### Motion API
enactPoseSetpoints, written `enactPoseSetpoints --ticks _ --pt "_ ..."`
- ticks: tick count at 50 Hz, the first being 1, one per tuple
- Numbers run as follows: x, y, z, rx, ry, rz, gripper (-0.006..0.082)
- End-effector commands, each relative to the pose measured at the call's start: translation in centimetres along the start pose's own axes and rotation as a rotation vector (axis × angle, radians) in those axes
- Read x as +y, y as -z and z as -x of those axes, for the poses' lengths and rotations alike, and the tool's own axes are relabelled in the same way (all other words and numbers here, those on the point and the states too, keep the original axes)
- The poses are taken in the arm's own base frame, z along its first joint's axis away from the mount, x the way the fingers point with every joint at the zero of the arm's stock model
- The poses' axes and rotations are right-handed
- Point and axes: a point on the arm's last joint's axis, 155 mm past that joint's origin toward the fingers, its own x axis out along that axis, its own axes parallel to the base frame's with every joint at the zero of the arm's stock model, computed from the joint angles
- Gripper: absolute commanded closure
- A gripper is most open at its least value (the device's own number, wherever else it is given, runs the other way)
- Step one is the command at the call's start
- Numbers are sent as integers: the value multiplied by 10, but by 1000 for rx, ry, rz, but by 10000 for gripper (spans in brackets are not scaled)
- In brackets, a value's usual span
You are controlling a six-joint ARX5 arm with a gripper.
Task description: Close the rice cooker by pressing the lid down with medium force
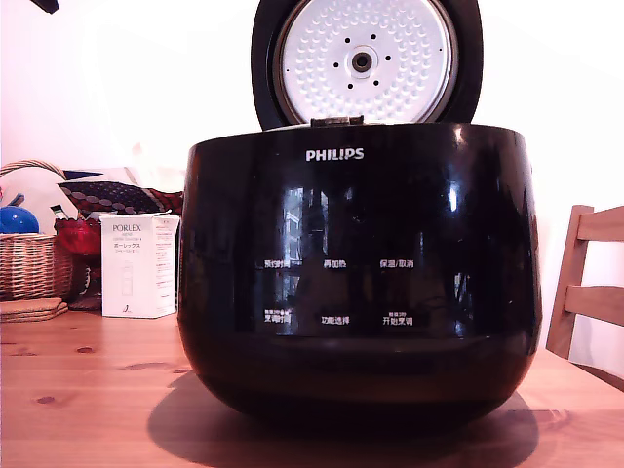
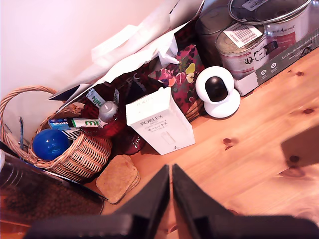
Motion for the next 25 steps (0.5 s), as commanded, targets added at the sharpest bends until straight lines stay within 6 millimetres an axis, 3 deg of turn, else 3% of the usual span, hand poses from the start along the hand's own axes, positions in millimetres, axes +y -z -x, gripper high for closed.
enactPoseSetpoints --ticks 1,17,25 --pt "2 -2 -2 -5 -6 9 790" --pt "-1 -5 -2 -21 10 9 790" --pt "-6 -25 -1 -105 47 49 791"
